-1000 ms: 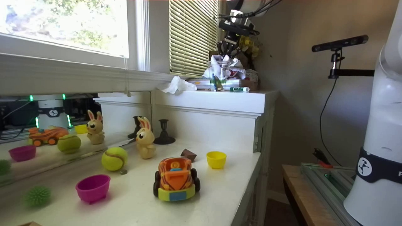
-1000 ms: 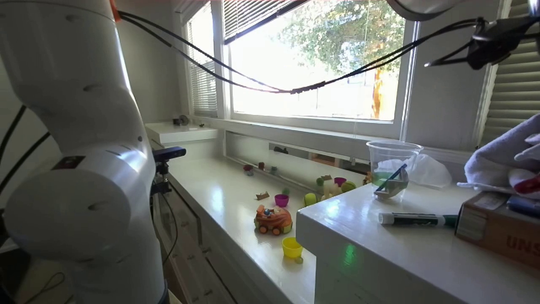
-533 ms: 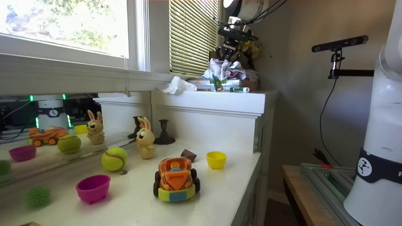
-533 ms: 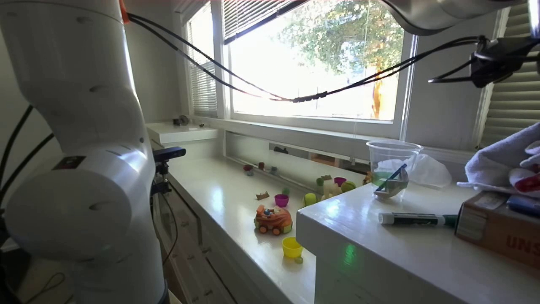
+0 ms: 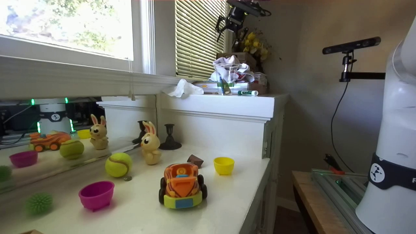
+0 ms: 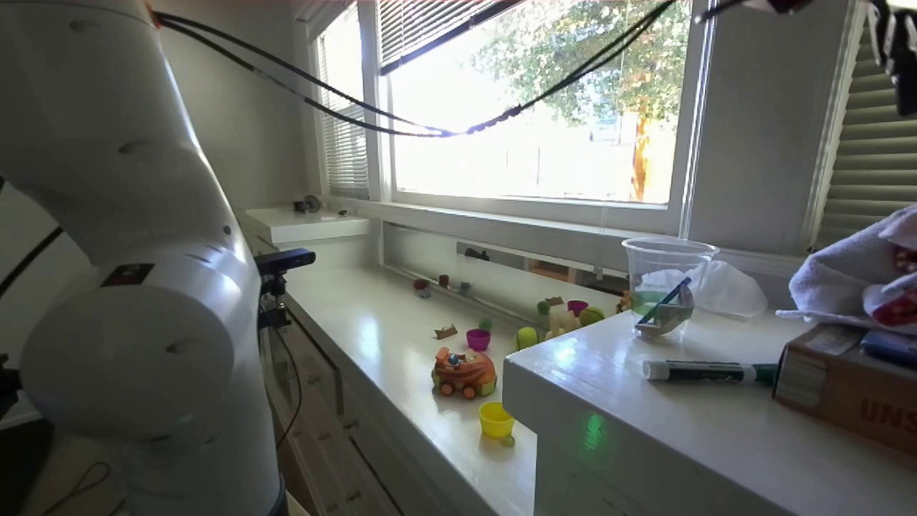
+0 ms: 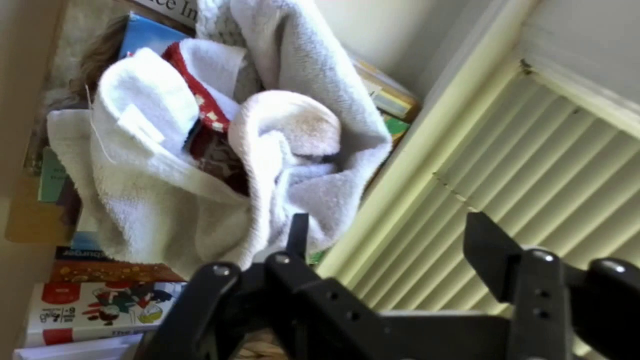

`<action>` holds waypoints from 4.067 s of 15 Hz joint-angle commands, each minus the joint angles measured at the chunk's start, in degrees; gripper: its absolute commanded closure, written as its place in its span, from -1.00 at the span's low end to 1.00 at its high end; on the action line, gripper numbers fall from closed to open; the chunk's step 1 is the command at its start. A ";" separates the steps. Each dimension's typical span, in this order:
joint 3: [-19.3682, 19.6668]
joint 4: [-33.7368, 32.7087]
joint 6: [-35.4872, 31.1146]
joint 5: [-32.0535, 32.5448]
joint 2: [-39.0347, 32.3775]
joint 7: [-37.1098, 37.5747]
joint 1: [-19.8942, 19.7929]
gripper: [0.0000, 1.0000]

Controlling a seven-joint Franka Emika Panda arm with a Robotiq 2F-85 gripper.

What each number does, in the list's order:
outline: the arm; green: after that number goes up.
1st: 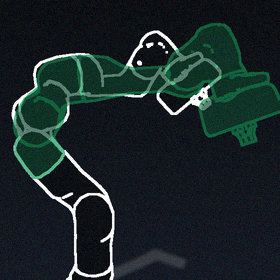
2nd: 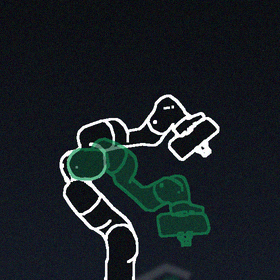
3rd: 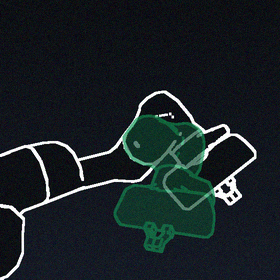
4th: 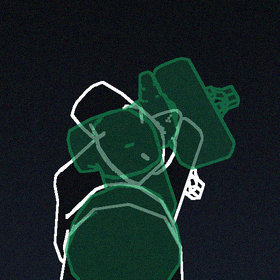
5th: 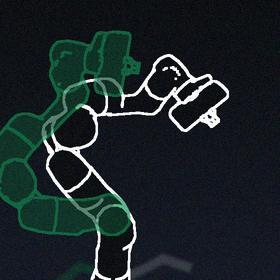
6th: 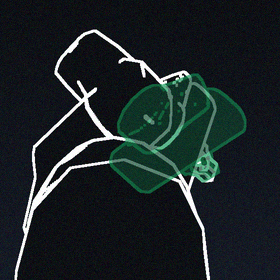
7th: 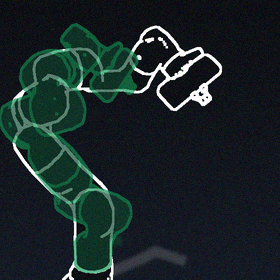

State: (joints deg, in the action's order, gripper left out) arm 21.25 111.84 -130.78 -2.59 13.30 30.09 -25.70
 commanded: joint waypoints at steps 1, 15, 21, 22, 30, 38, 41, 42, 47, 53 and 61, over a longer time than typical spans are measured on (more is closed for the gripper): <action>-2.22 -0.95 6.32 0.80 6.79 -4.60 1.52 -1.00; -15.37 6.99 0.15 2.10 8.90 -21.78 15.09 -1.00; -18.35 15.98 -9.19 8.02 7.65 -25.57 17.14 -1.00; -18.54 17.67 -11.93 8.98 7.34 -26.04 17.32 -1.00; -19.77 25.07 -34.14 13.82 1.81 -26.91 17.09 -1.00; -21.05 22.79 -45.84 13.99 -4.16 -25.92 16.09 -1.00; -21.61 21.80 -48.78 14.53 -5.36 -25.35 15.01 -1.00; -21.76 21.53 -49.28 14.56 -5.61 -25.23 14.71 -1.00; -23.35 20.30 -52.13 15.43 -7.02 -24.79 12.08 -1.00; -25.94 19.72 -54.25 15.39 -8.06 -24.80 8.64 -0.23; -29.03 19.97 -54.92 14.83 -8.23 -25.39 6.30 0.94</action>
State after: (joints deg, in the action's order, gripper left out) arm -6.25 132.89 -184.40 10.51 6.05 3.68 -17.69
